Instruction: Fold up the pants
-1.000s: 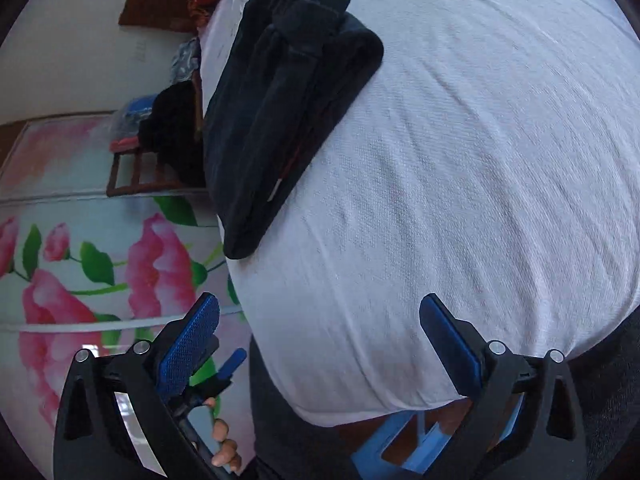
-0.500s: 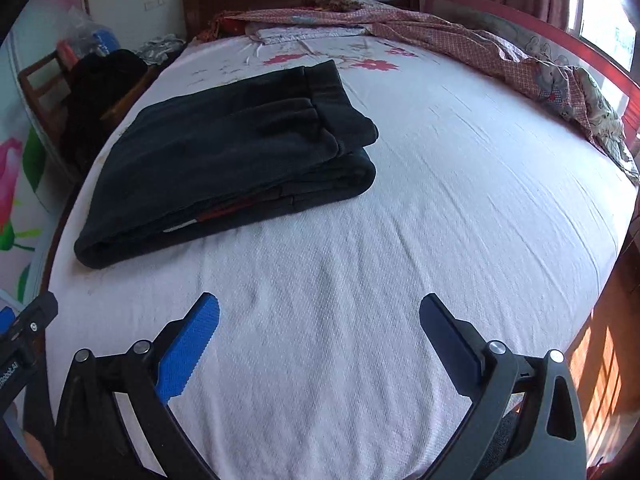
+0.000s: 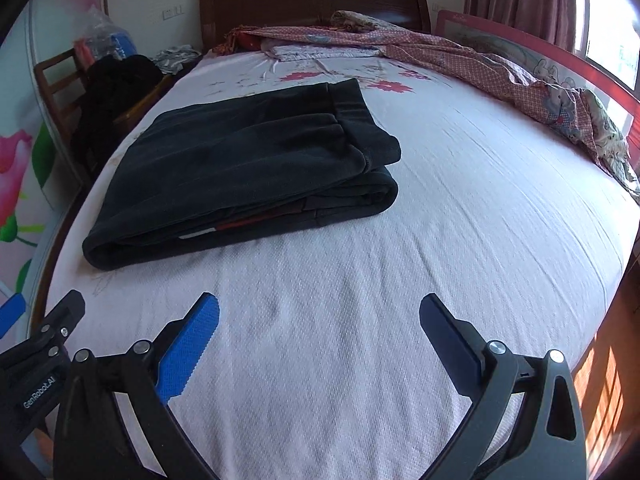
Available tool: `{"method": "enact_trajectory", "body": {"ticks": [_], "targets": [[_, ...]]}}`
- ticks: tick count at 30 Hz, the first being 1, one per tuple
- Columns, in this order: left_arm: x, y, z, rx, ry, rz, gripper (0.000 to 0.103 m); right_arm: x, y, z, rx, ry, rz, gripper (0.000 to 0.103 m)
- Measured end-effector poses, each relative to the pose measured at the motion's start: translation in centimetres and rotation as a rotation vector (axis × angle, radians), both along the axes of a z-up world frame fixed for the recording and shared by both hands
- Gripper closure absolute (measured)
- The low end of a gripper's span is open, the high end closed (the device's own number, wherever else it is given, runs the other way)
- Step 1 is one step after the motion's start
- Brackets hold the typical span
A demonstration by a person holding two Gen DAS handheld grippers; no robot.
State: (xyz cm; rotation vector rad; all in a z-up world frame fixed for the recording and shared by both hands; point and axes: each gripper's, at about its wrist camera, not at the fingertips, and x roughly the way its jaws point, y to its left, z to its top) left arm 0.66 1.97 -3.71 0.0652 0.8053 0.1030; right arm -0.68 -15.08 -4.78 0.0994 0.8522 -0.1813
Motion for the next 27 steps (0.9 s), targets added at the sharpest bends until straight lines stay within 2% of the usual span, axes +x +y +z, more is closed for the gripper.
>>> {"method": "enact_trajectory", "body": {"ticks": [4,27], "targets": [[0.15,0.08,-0.48,-0.013,0.028,-0.001,0.002,0.03,-0.09,-0.12,0.005,0.005,-0.001,0.003],[0.26,-0.44,-0.53,-0.012,0.036,-0.013,0.002,0.08,0.15,-0.70,0.010,0.028,0.001,0.003]]}}
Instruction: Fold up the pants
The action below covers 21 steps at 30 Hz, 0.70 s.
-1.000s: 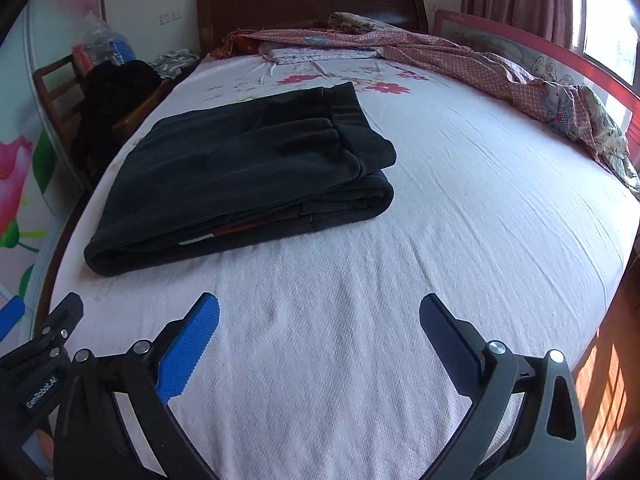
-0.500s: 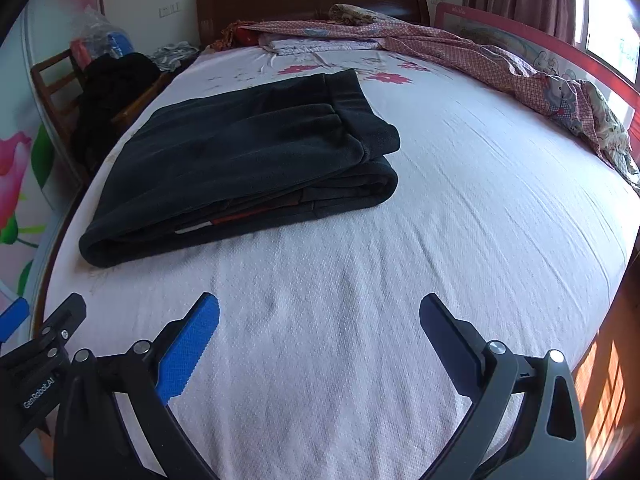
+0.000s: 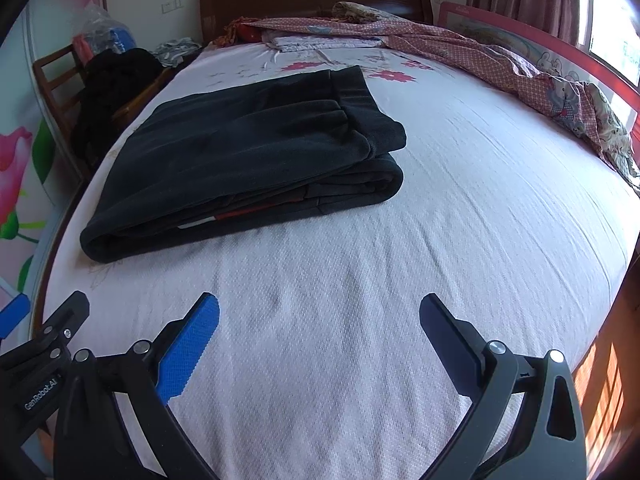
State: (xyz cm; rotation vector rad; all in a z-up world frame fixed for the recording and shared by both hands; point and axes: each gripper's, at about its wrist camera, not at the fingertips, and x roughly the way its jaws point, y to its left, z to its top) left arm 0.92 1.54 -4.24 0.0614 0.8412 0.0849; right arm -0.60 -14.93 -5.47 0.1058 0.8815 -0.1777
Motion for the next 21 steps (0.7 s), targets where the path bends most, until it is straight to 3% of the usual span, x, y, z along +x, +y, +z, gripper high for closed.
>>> {"method": "enact_trajectory", "body": {"ticks": [13,18,21], "targets": [[0.1,-0.1,0.0,0.002,0.012,0.000,0.002,0.0,0.2,0.0,-0.004,0.001,0.006,0.003],[0.2,-0.5,0.4,0.047,0.036,-0.002,0.002,0.0,0.3,0.0,-0.004,0.006,0.013,0.003],[-0.3,-1.3,1.1,0.151,-0.002,0.027,0.002,0.0,0.2,0.0,0.000,0.005,0.017,0.003]]}}
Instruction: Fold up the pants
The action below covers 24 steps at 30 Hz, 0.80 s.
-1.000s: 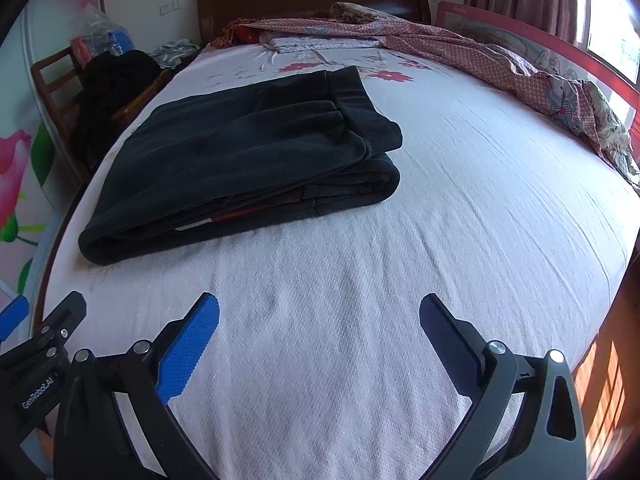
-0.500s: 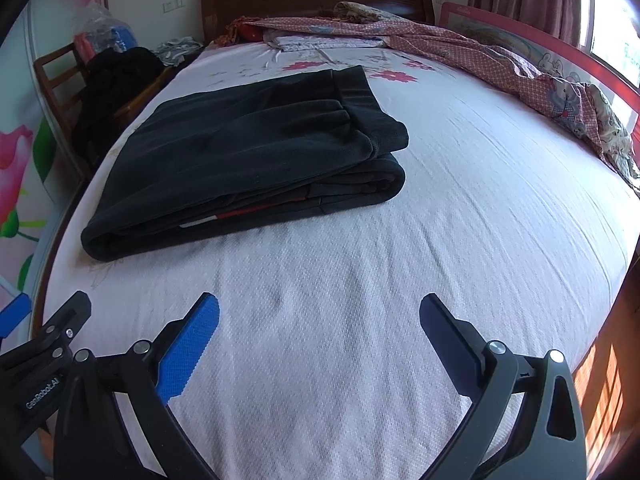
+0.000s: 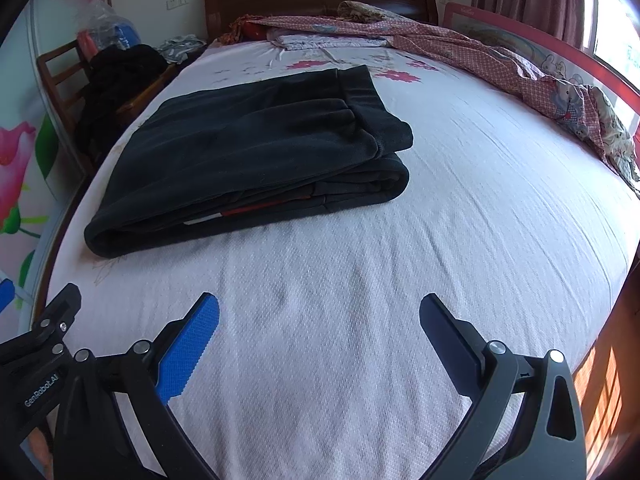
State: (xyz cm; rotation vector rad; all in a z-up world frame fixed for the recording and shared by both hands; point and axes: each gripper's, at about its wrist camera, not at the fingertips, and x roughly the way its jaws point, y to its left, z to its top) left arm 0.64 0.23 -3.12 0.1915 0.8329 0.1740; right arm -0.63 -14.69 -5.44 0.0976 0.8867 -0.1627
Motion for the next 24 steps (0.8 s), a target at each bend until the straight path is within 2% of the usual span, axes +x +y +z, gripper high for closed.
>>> {"method": "enact_trajectory", "body": {"ticks": [2,7,12,15,24], "targets": [[-0.1,-0.6,0.4,0.036,0.005,-0.008,0.002,0.0,0.0,0.0,0.000,0.001,-0.001,0.003],[-0.5,-1.1,0.6,0.050,0.073,-0.001,0.002,-0.2,-0.1,0.1,0.001,0.003,0.001,0.003],[-0.5,-0.6,0.9,0.019,0.092,0.013,0.002,-0.2,-0.3,0.1,0.007,0.009,-0.001,0.003],[-0.7,-0.4,0.9,0.041,0.083,0.027,0.002,-0.2,-0.3,0.0,0.008,0.015,0.002,0.003],[-0.8,0.5,1.6,-0.015,0.063,0.026,0.002,-0.2,-0.9,-0.2,0.033,0.025,-0.010,0.003]]}}
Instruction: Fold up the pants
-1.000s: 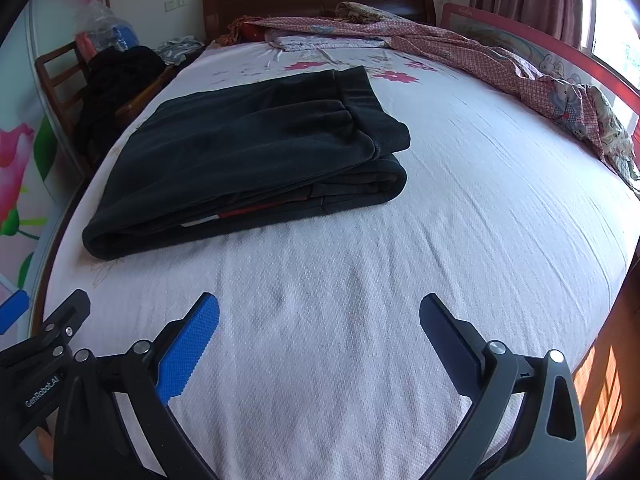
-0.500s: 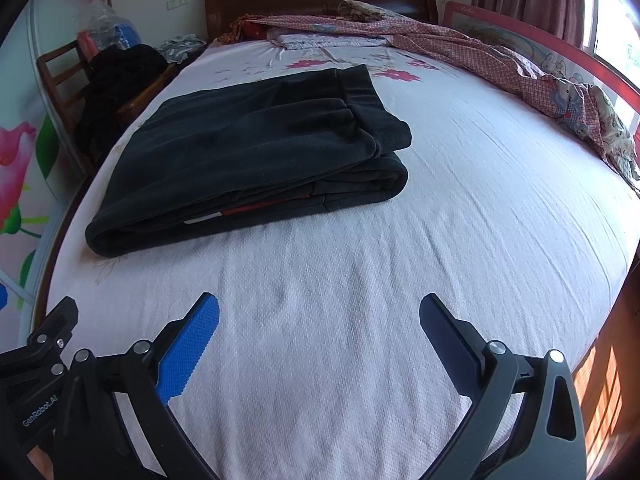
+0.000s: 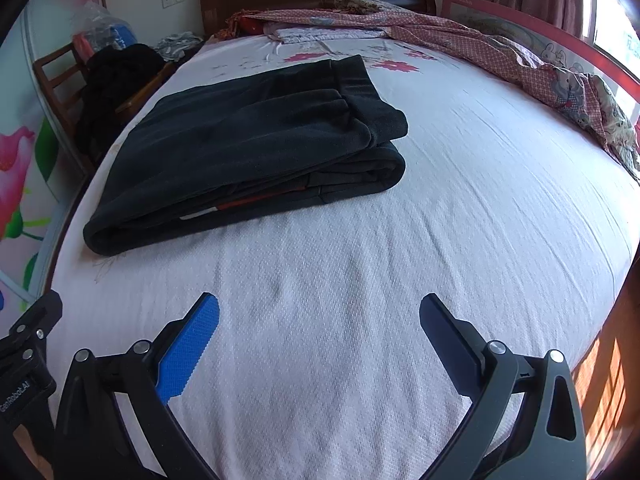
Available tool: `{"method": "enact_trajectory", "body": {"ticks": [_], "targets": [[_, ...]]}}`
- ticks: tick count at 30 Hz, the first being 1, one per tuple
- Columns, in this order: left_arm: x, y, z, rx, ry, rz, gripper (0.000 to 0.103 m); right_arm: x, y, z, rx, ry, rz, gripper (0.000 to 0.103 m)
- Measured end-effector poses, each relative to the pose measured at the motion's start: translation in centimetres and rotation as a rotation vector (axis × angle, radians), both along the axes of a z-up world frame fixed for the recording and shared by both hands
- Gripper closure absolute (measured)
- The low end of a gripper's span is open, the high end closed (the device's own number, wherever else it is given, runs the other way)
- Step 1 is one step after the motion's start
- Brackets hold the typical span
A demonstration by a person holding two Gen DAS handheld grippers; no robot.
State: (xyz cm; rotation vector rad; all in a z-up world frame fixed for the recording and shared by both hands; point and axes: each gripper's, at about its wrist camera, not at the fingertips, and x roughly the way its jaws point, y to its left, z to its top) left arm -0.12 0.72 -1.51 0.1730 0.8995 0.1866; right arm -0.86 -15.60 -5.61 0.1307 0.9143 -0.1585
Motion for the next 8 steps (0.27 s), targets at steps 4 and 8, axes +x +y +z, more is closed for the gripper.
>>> {"method": "enact_trajectory", "body": {"ticks": [4,8], "targets": [[0.7,0.5,-0.4,-0.066,0.049,-0.009,0.002,-0.1,-0.6,0.0,0.012,0.002,-0.020,0.003],[0.9,0.9,-0.7,-0.071,0.061,0.014,0.002,-0.2,-1.3,-0.1,0.033,0.006,-0.041,0.003]]}}
